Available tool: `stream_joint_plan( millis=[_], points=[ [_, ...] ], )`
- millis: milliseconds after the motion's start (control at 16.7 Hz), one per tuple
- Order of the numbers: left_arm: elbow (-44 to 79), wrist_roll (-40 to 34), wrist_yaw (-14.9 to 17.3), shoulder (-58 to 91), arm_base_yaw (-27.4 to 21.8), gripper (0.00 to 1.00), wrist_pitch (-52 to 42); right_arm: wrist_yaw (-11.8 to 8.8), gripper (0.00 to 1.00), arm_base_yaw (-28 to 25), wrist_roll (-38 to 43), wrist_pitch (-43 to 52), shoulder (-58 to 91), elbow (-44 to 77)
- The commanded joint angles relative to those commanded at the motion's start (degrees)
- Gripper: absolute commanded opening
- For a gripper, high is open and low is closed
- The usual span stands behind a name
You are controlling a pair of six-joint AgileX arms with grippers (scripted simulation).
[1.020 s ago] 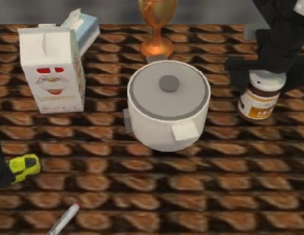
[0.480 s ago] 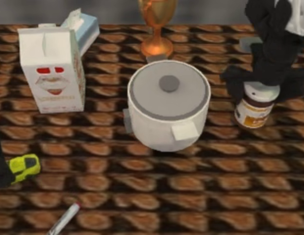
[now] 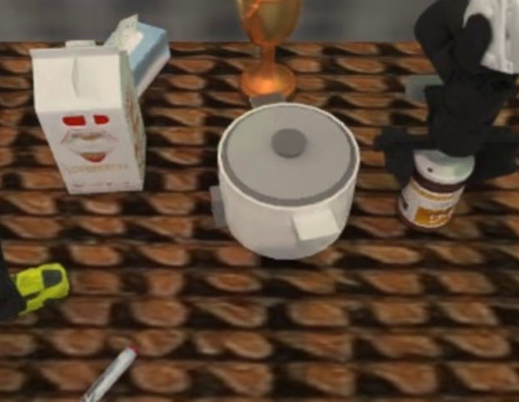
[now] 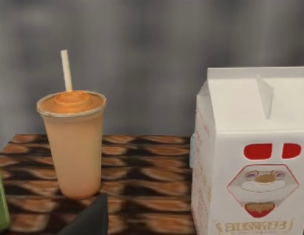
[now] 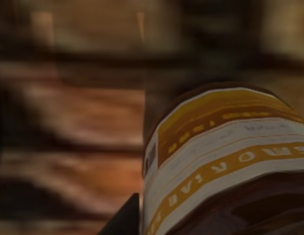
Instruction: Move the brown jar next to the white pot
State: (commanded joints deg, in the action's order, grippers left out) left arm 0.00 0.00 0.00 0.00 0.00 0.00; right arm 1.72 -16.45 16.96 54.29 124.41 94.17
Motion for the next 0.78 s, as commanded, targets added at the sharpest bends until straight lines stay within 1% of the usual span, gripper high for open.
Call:
stream_joint_plan(
  millis=[660,720,780],
  points=[
    [0.0,0.0,0.0,0.0,0.0,1.0,0.0,0.0,0.98,0.0,0.0,0.0,0.0,0.0],
    [0.0,0.0,0.0,0.0,0.0,1.0,0.0,0.0,1.0,0.0,0.0,0.0,0.0,0.0],
    [0.0,0.0,0.0,0.0,0.0,1.0,0.0,0.0,1.0,0.0,0.0,0.0,0.0,0.0]
  ],
)
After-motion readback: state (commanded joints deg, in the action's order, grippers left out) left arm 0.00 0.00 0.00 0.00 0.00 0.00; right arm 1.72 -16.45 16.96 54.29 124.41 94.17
